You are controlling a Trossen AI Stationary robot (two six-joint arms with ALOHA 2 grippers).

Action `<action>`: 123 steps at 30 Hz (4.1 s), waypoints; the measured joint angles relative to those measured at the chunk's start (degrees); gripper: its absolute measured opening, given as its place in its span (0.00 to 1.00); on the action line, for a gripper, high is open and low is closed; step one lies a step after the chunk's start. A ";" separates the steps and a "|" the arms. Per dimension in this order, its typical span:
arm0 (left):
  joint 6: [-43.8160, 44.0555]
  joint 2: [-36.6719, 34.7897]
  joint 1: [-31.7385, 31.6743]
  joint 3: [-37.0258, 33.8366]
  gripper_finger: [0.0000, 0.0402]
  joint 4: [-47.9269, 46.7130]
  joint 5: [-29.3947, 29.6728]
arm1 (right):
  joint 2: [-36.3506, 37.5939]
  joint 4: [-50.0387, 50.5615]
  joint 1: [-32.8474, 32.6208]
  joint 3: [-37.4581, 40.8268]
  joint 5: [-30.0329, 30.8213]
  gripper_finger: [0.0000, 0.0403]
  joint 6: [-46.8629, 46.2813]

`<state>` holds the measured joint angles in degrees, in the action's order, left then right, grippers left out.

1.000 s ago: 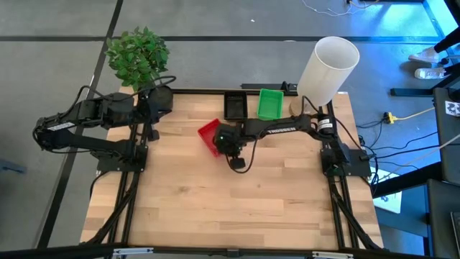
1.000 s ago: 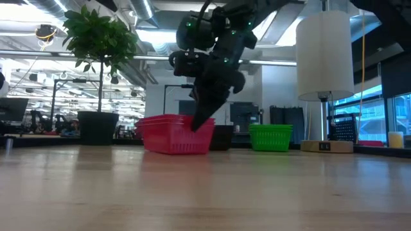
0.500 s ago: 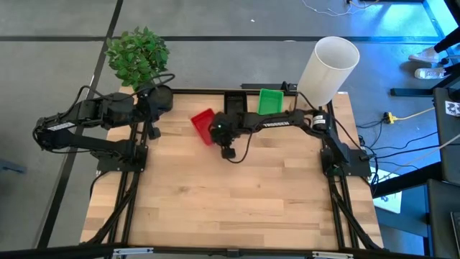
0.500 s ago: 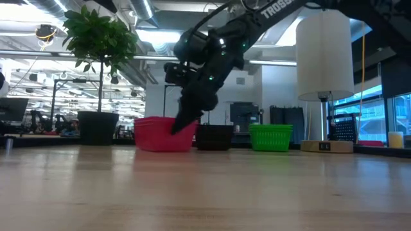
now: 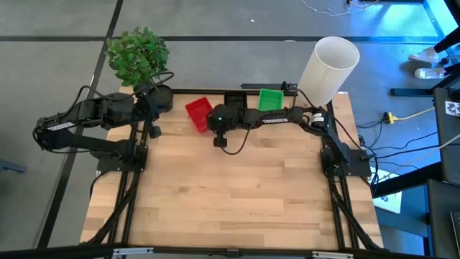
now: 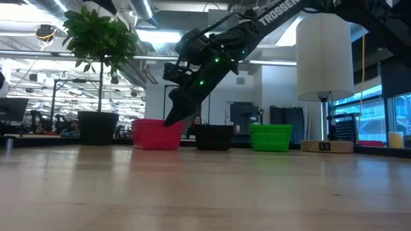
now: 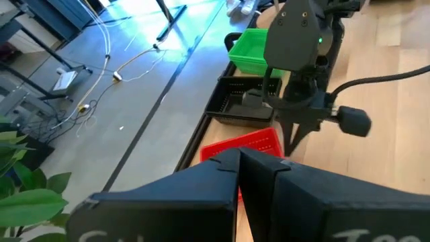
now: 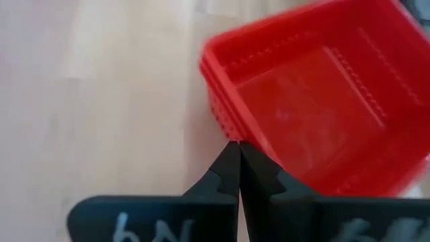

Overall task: Stack baskets by color
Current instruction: Move the stacked red bins to the left of the stacked black bins, then return to Home Position

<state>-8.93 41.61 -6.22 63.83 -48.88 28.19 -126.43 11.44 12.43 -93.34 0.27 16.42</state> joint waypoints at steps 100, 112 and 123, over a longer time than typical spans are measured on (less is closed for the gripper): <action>5.66 -41.42 0.00 -43.53 0.00 36.26 -16.72 | 126.16 -5.61 -10.51 78.79 4.48 0.00 -17.48; 3.03 -41.42 0.00 -59.65 0.00 52.16 -17.31 | 125.95 -19.10 -10.51 92.89 0.02 0.00 -17.28; 1.06 -41.40 0.00 -63.41 0.00 55.64 -20.60 | 125.94 -16.41 -10.51 92.80 -1.92 0.00 -12.03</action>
<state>-7.86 0.21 -6.22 0.43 6.76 7.59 -0.49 -4.96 1.91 -0.54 -1.65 4.39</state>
